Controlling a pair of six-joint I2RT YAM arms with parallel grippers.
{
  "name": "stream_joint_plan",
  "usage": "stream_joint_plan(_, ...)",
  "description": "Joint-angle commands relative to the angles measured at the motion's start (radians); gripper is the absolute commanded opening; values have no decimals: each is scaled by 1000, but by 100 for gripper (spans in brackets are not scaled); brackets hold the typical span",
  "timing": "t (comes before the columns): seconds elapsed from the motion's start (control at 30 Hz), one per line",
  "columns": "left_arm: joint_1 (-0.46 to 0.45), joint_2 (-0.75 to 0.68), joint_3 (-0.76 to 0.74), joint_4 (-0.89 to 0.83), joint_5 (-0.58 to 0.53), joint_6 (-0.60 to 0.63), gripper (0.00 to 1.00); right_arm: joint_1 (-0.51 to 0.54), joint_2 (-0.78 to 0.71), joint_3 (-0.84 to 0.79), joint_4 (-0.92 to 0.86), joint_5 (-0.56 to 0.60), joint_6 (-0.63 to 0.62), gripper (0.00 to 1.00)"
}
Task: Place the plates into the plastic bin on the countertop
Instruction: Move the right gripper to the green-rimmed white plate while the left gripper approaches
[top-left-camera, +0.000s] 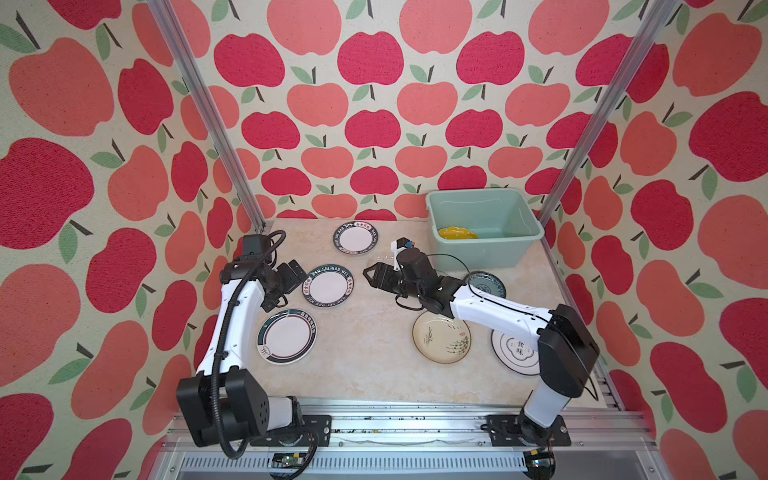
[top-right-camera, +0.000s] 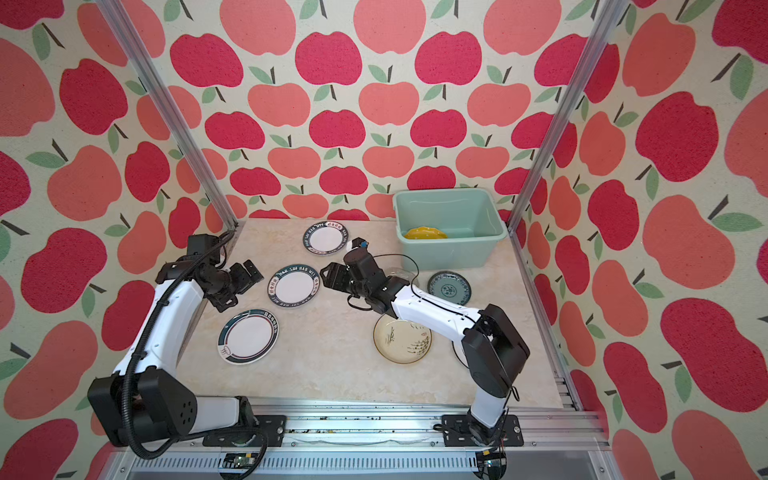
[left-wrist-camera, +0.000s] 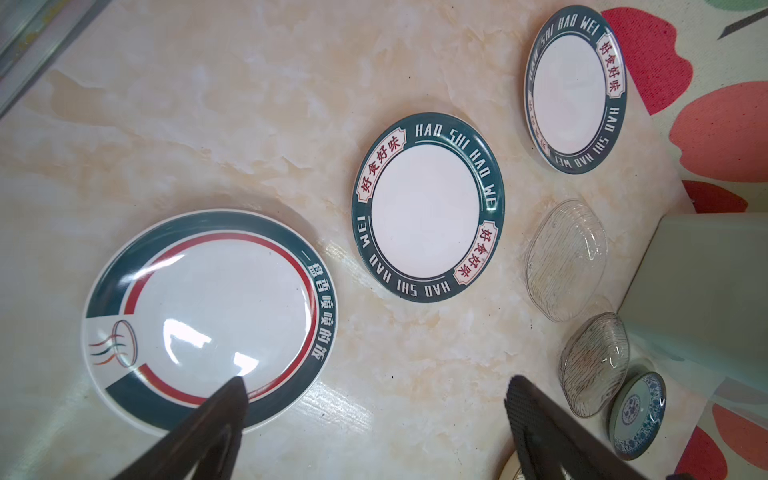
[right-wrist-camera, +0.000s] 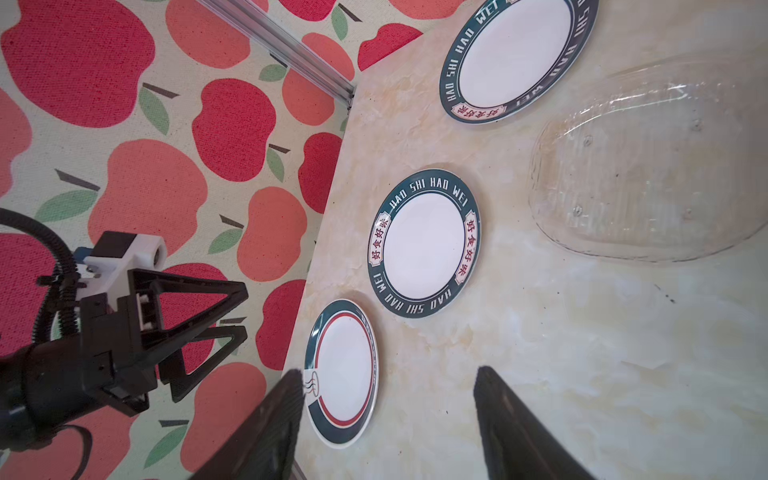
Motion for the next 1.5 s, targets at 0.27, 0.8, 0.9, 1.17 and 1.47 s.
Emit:
stream_joint_plan(0.27,46,347,176,288,101,130,99,-4,236,-24,280,24,179,67)
stream_joint_plan(0.8,77,729,362,449,303,165,96,-11,503,154,303,-134,195,65)
stream_joint_plan(0.9,77,764,384,458,330,181,95,-12,531,166,314,-146,211,65)
stream_joint_plan(1.17,78,834,422,432,373,205,90,-17,613,248,319,-209,239,61)
stream_joint_plan(1.47,76,869,400,442,430,174,84,-18,654,291,312,-221,250,56)
